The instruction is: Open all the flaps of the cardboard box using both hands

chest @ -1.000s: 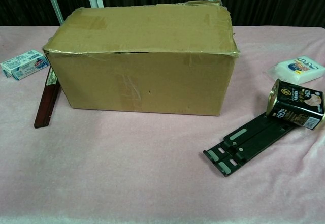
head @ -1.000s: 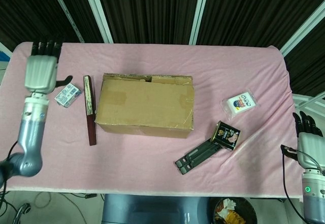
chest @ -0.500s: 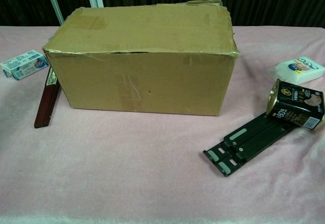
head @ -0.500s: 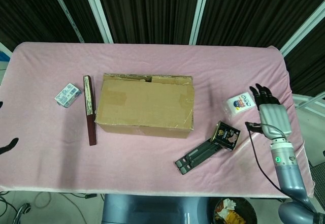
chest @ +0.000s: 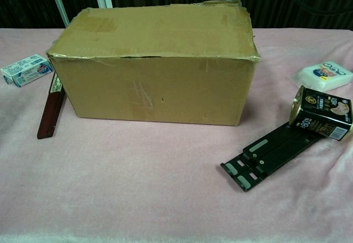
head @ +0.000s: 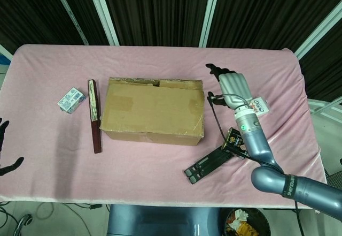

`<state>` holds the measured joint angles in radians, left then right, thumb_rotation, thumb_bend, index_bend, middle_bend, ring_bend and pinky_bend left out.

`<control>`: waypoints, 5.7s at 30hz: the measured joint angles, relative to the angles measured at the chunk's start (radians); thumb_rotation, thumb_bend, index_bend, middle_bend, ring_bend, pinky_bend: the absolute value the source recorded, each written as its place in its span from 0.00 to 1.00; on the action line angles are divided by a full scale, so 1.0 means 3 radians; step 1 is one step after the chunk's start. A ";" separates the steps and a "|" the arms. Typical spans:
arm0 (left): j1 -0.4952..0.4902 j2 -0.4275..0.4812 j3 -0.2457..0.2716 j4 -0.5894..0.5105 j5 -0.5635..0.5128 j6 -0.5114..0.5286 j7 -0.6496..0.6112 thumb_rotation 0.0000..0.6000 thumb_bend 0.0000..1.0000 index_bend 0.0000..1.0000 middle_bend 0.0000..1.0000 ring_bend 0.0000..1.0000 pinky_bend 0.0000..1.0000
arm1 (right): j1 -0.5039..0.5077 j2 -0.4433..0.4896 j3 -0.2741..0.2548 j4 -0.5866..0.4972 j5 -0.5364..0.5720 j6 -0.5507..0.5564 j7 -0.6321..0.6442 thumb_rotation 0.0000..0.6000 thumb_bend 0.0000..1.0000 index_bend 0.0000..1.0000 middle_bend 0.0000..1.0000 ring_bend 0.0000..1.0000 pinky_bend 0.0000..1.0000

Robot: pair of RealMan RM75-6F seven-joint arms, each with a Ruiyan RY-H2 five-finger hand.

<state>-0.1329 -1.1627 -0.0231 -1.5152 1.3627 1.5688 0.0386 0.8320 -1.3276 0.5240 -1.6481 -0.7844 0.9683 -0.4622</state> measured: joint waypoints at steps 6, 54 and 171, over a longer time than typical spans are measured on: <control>0.0010 -0.0011 -0.0036 0.0044 0.0017 -0.0030 -0.0045 1.00 0.13 0.00 0.00 0.00 0.00 | 0.0274 -0.0262 0.0053 0.0244 0.0311 -0.0037 0.0016 1.00 0.45 0.17 0.32 0.34 0.42; 0.0065 -0.0003 -0.0245 0.0056 -0.0035 -0.0225 -0.0191 1.00 0.13 0.00 0.00 0.00 0.00 | 0.0717 -0.0543 -0.0036 0.0139 0.0993 0.0032 0.0244 1.00 0.45 0.13 0.34 0.43 0.48; 0.0110 0.0032 -0.0346 -0.0037 0.0042 -0.0275 -0.0250 1.00 0.13 0.00 0.00 0.00 0.00 | 0.1880 0.1672 -0.0441 -0.2203 0.2163 -0.0356 0.0347 1.00 0.19 0.05 0.38 0.56 0.60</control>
<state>-0.0999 -1.1532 -0.1270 -1.5263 1.3752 1.4864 -0.0363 1.3961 -0.8261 0.3917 -2.3090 -0.1354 0.8616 -0.3583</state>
